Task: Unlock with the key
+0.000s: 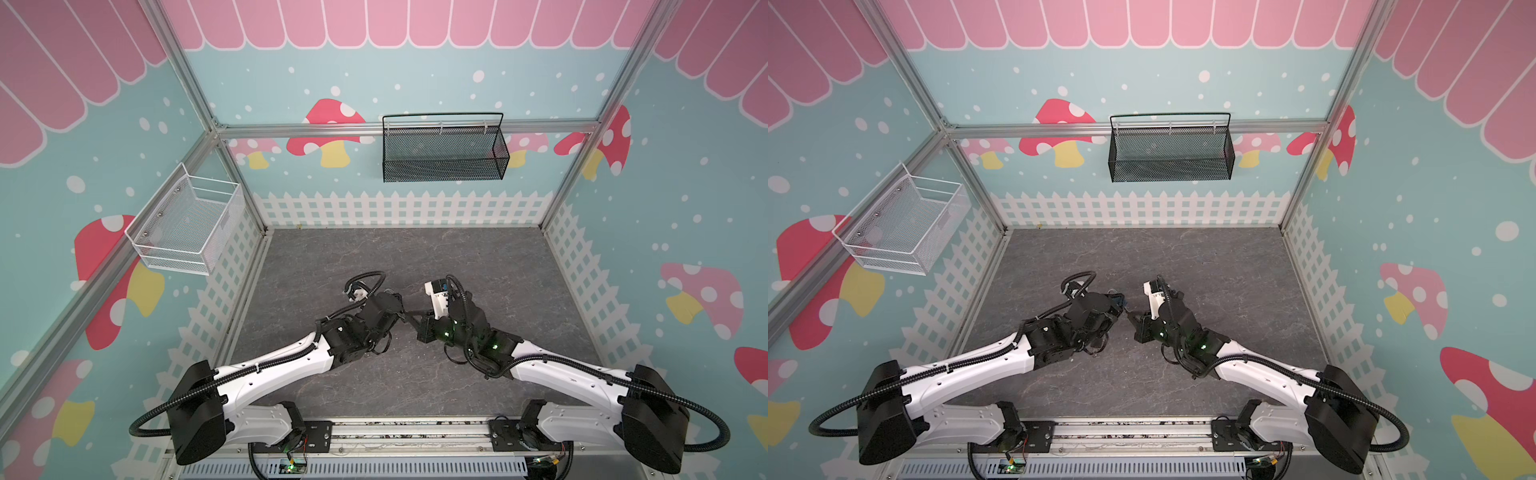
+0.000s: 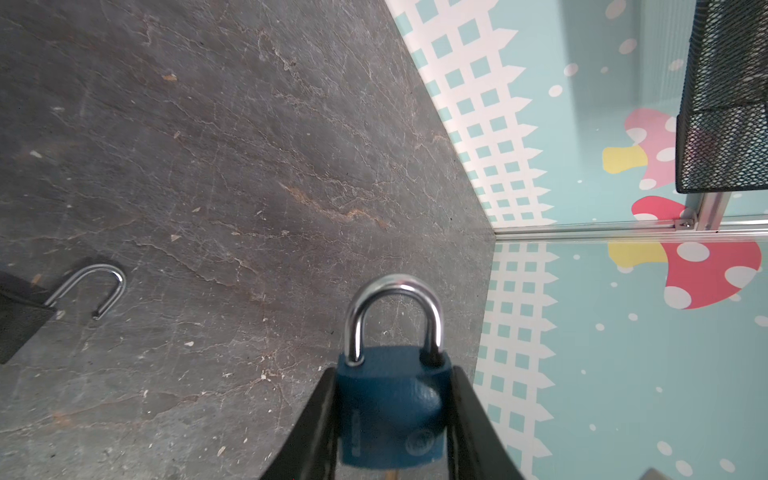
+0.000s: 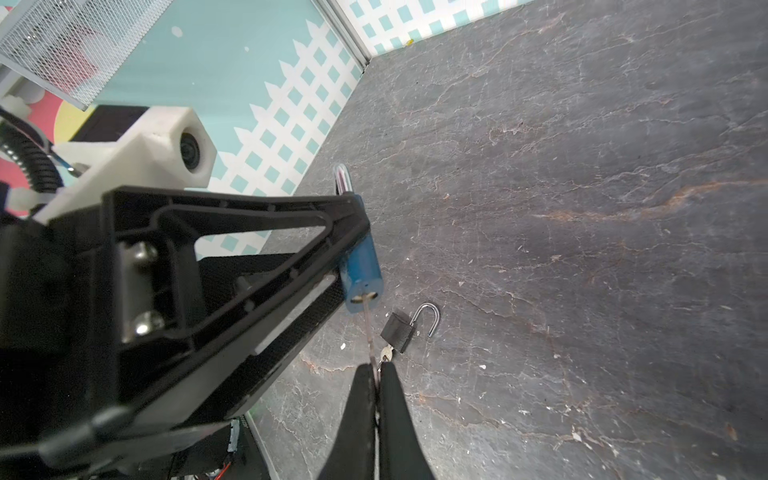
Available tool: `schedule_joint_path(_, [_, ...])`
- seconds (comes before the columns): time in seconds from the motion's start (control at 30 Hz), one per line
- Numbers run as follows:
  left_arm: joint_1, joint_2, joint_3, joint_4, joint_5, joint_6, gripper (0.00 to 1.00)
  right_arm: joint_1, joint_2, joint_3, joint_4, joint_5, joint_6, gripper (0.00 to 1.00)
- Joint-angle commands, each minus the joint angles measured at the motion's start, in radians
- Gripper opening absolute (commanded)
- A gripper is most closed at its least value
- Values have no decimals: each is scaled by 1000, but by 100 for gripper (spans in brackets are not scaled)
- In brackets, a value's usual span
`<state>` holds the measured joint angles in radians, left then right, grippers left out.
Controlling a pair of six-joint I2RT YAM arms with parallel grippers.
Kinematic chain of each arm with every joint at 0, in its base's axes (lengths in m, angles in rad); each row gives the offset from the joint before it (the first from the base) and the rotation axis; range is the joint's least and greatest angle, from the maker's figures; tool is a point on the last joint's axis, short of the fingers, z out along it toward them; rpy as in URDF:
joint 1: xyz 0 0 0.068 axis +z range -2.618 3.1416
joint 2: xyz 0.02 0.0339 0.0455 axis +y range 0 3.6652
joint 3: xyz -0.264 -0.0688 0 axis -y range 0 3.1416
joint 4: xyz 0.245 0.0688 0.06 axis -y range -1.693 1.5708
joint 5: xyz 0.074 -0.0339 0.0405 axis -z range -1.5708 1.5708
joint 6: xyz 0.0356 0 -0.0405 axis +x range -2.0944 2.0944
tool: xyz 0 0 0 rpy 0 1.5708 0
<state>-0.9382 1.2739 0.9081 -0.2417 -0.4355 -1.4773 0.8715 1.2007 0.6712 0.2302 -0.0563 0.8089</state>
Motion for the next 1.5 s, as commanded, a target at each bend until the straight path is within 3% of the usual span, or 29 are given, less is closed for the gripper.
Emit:
schedule_joint_path(0.0, [-76, 3, 18, 76, 195, -31, 0, -8, 4, 56, 179, 0, -17, 0])
schedule_joint_path(0.13, [-79, -6, -7, 96, 183, -18, 0, -11, 10, 62, 244, -148, 104, 0])
schedule_joint_path(0.2, [-80, -10, -14, 95, 181, -15, 0, -13, 7, 75, 241, -169, 142, 0])
schedule_joint_path(0.5, [-80, -13, 3, 53, 178, 42, 0, -14, 15, 115, 170, -141, 159, 0])
schedule_joint_path(0.7, [-84, -31, 9, 58, 196, 50, 0, -12, 36, 163, 48, -28, 45, 0])
schedule_joint_path(0.8, [-85, -37, 8, 58, 196, 66, 0, -15, 36, 184, 26, -30, 16, 0])
schedule_joint_path(1.03, [-83, -54, -15, 40, 170, 106, 0, -39, 34, 207, 54, -217, 163, 0])
schedule_joint_path(1.23, [-82, -77, -28, 35, 137, 116, 0, -50, 29, 174, 81, -246, 297, 0])
schedule_joint_path(1.47, [-73, -111, -56, 32, 122, 115, 0, -51, 4, 169, 62, -212, 286, 0])
